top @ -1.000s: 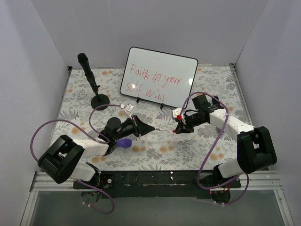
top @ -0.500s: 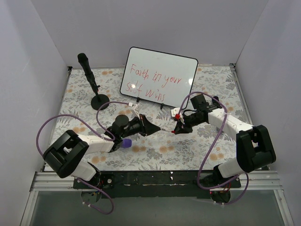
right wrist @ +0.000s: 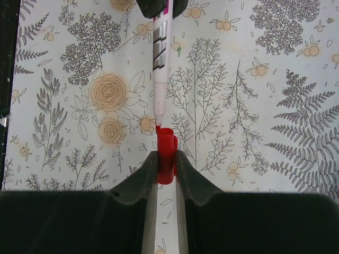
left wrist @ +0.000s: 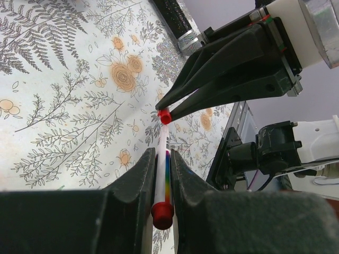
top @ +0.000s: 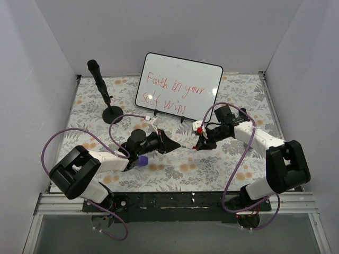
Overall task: Write a sentence on the whiteboard
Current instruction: Insert the whiteboard marker without the cap into the pen cap.
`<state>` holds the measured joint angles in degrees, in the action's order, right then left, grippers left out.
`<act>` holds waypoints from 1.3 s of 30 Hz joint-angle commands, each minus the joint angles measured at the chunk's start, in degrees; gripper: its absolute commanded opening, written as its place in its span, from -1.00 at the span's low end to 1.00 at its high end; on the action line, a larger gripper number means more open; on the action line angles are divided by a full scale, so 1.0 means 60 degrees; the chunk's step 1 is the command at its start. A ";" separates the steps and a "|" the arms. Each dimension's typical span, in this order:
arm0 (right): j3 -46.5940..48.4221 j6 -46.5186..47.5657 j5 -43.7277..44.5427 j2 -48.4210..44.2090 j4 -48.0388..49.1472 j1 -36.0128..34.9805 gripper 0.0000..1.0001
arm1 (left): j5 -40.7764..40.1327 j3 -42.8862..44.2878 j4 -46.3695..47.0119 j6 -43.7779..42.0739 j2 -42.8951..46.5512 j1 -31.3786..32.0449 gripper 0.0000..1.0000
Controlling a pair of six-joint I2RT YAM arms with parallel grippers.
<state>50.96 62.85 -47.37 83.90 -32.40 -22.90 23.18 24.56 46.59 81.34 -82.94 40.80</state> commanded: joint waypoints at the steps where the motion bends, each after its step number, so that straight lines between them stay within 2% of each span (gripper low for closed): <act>1: 0.0340 -0.0089 -0.0293 0.0079 0.0039 -0.0037 -0.89 | -0.0201 0.0229 0.0043 -0.0227 0.0229 0.0027 -1.00; 11: 0.0369 -0.0133 -0.0190 0.0226 0.0024 -0.0037 -0.89 | -0.0260 0.0199 -0.0089 -0.0329 0.0668 0.0027 -1.00; 39: 0.0413 -0.0309 -0.0205 0.0167 0.0054 -0.0037 -0.89 | -0.0142 0.0360 -0.0279 -0.0461 0.0302 0.0027 -1.00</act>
<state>51.24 61.49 -47.31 84.95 -32.45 -22.90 22.48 24.97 45.84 80.12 -81.32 40.80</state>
